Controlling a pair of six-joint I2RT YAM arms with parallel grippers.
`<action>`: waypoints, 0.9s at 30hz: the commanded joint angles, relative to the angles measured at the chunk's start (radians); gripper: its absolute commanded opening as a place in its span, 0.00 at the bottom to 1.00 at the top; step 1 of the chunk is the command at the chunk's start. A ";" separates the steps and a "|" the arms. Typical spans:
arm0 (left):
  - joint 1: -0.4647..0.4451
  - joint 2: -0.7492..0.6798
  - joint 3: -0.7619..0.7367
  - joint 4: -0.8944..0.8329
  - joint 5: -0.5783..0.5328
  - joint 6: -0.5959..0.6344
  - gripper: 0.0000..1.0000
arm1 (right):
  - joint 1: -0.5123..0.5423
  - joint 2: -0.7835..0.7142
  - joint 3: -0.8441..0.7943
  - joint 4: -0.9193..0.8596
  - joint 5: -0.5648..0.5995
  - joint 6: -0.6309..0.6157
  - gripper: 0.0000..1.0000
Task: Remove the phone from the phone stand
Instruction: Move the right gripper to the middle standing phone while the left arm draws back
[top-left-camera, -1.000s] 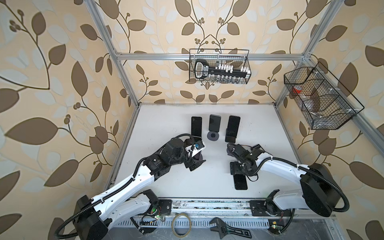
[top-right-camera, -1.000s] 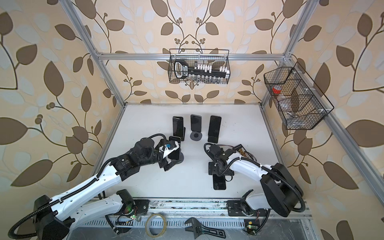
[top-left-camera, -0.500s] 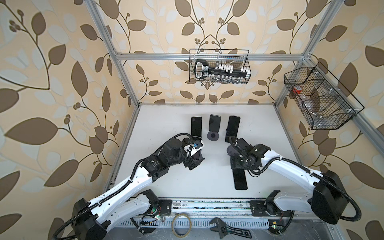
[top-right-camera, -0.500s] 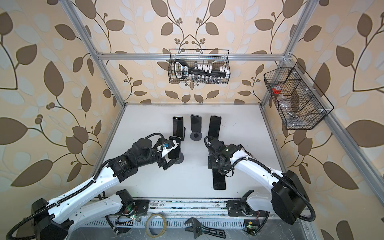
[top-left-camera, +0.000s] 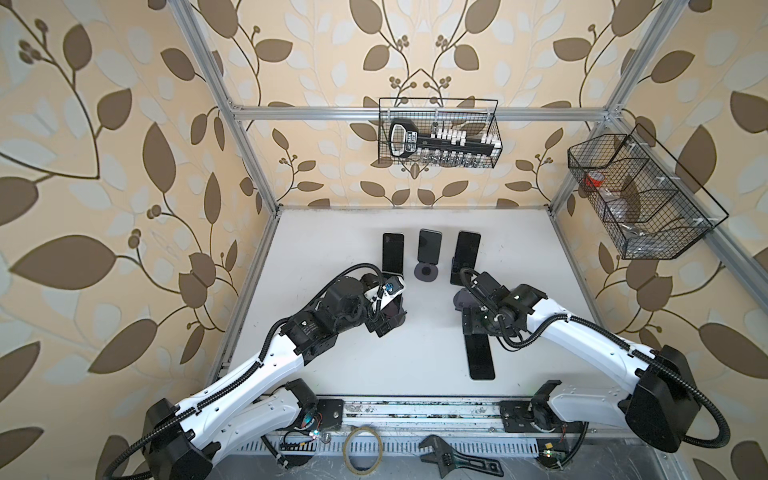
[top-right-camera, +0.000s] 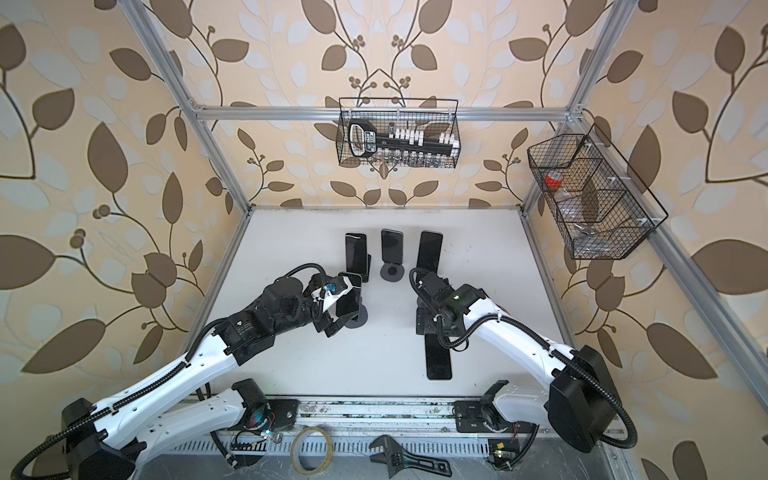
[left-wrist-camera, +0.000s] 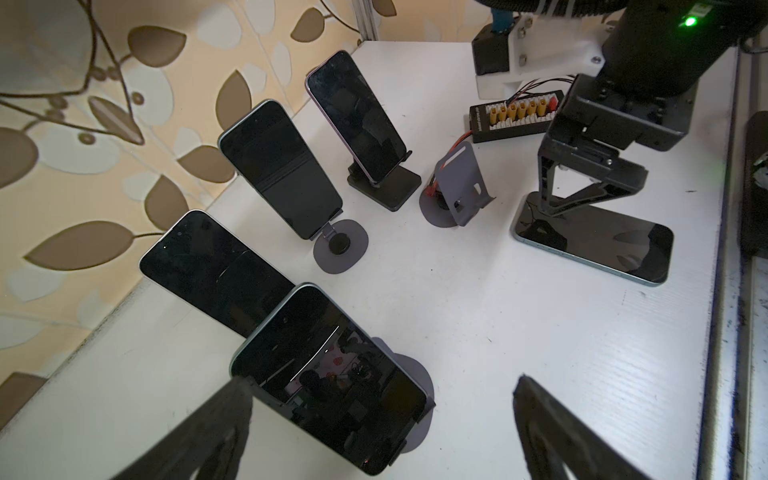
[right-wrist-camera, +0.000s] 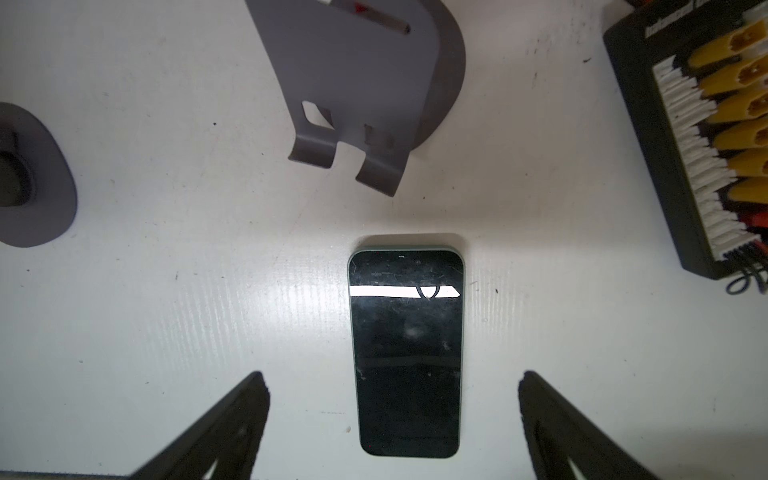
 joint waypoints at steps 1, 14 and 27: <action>-0.008 -0.027 0.033 0.020 -0.061 -0.022 0.98 | 0.011 -0.020 0.043 -0.028 0.027 0.018 0.94; -0.007 -0.017 0.038 0.025 -0.223 -0.048 0.98 | 0.083 0.051 0.152 -0.021 0.064 0.036 0.94; 0.013 0.018 0.066 -0.015 -0.308 -0.109 0.99 | 0.176 0.138 0.271 0.028 0.063 0.066 0.94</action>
